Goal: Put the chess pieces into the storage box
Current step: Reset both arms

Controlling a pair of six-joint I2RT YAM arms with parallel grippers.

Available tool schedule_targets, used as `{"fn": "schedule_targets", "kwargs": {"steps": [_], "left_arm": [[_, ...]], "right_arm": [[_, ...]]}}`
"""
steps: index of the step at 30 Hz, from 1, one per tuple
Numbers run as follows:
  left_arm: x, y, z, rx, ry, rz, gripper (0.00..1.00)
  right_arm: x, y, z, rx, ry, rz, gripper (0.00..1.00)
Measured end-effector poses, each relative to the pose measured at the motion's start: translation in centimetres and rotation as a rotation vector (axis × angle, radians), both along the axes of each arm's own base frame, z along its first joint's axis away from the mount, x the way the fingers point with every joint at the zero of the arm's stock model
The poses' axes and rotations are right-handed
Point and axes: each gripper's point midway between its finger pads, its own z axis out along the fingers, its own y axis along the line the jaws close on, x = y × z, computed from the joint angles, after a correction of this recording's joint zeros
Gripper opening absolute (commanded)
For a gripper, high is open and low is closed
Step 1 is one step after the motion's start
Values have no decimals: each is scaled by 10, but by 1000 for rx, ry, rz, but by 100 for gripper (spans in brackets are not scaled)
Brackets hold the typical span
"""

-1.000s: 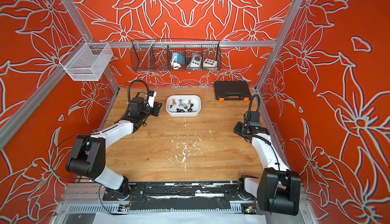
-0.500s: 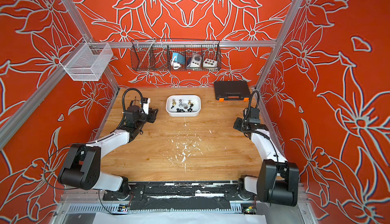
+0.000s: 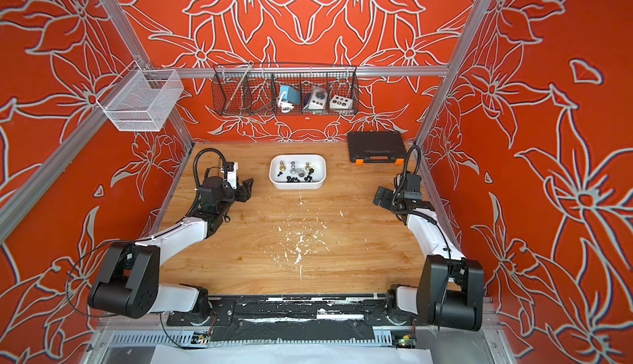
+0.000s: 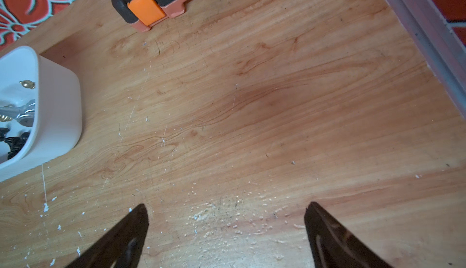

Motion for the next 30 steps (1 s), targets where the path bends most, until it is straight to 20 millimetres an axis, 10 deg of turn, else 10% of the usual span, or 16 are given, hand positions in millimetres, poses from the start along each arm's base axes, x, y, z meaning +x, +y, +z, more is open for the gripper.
{"fn": "schedule_targets", "kwargs": {"steps": [11,30], "left_arm": [[-21,26,-20,34,-15,114,98],[-60,60,-42,56,-73,270,98]], "right_arm": [[26,-4,0,-82,-122,54,99],[14,-2,-9,-266,-280,119,99]]}}
